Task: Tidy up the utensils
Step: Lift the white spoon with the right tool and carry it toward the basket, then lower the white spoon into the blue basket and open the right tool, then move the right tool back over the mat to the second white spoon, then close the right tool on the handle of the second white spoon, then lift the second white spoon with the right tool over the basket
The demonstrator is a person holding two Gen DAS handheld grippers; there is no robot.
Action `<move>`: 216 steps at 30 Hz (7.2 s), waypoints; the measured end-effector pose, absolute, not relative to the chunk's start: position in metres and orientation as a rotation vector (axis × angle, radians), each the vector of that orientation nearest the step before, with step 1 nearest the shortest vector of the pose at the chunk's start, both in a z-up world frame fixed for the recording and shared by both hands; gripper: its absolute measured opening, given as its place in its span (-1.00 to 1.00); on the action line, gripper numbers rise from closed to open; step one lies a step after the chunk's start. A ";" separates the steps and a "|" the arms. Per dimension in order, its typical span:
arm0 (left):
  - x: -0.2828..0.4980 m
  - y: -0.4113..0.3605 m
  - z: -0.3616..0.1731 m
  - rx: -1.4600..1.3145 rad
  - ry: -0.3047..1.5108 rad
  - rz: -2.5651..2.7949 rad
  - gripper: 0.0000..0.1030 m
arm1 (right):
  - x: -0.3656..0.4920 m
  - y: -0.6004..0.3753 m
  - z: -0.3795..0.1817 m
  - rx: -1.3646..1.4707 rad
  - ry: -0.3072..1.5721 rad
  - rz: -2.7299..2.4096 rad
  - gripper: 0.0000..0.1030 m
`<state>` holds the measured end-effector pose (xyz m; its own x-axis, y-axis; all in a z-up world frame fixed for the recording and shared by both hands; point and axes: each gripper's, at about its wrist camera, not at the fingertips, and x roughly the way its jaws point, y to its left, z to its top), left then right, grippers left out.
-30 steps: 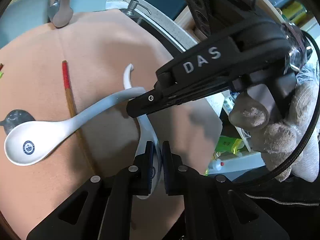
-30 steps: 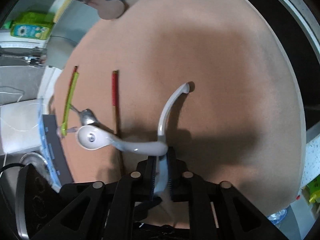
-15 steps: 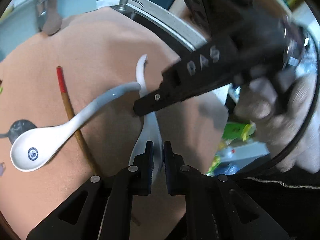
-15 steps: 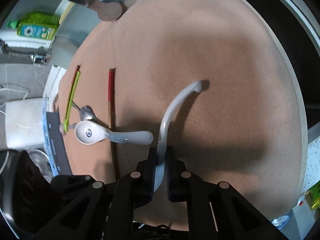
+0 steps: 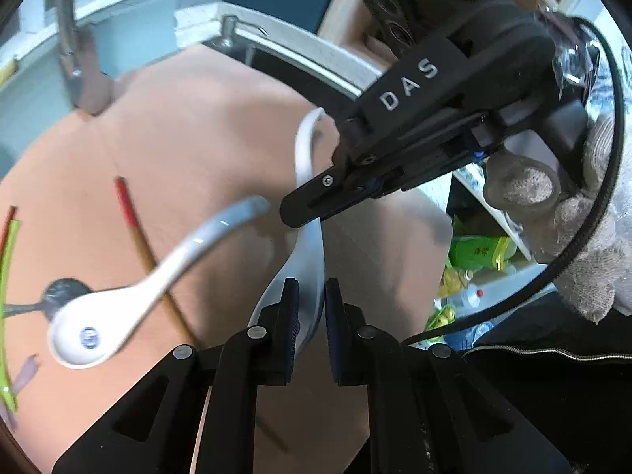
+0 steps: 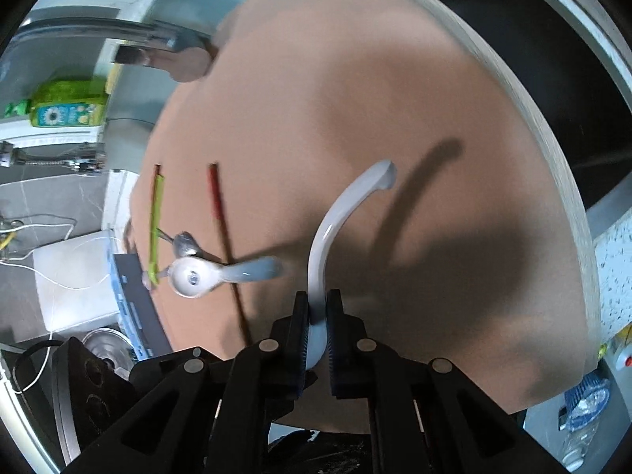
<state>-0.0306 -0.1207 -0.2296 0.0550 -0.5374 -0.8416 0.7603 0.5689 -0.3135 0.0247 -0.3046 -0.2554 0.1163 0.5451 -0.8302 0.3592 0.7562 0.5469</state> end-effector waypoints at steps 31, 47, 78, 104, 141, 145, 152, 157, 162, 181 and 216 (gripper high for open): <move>-0.040 0.208 -0.184 -0.135 1.028 -0.240 -0.77 | 0.106 0.111 -0.193 0.198 1.539 0.835 -0.84; -0.041 0.251 -0.233 -0.265 1.167 -0.159 -0.77 | 0.103 0.218 -0.251 -0.132 1.652 0.839 -0.84; -0.038 0.251 -0.240 -0.297 1.191 -0.126 -0.73 | 0.112 0.218 -0.221 -0.187 1.552 0.847 -0.62; 0.008 0.098 -0.192 0.012 1.073 -0.426 -0.58 | 0.106 -0.119 -0.139 0.238 1.139 0.574 0.20; 0.041 -0.062 -0.249 0.293 1.278 -0.810 -0.39 | 0.064 -0.254 -0.270 0.781 1.392 0.274 0.04; 0.033 -0.062 -0.241 0.313 1.255 -0.788 -0.13 | 0.077 -0.247 -0.270 0.779 1.395 0.292 0.04; 0.025 -0.068 -0.239 0.342 1.270 -0.776 -0.04 | 0.096 -0.240 -0.274 0.748 1.405 0.261 0.00; 0.020 -0.070 -0.243 0.374 1.273 -0.766 -0.04 | 0.101 -0.240 -0.277 0.730 1.418 0.231 -0.46; 0.020 -0.073 -0.250 0.387 1.265 -0.744 -0.13 | 0.097 -0.245 -0.280 0.762 1.424 0.224 -0.67; 0.001 -0.046 -0.224 0.311 1.212 -0.714 -0.31 | 0.096 -0.221 -0.230 0.719 1.354 0.308 -0.78; -0.043 0.221 -0.212 -0.144 1.146 -0.101 -0.32 | 0.123 0.145 -0.198 0.248 1.501 0.885 -0.83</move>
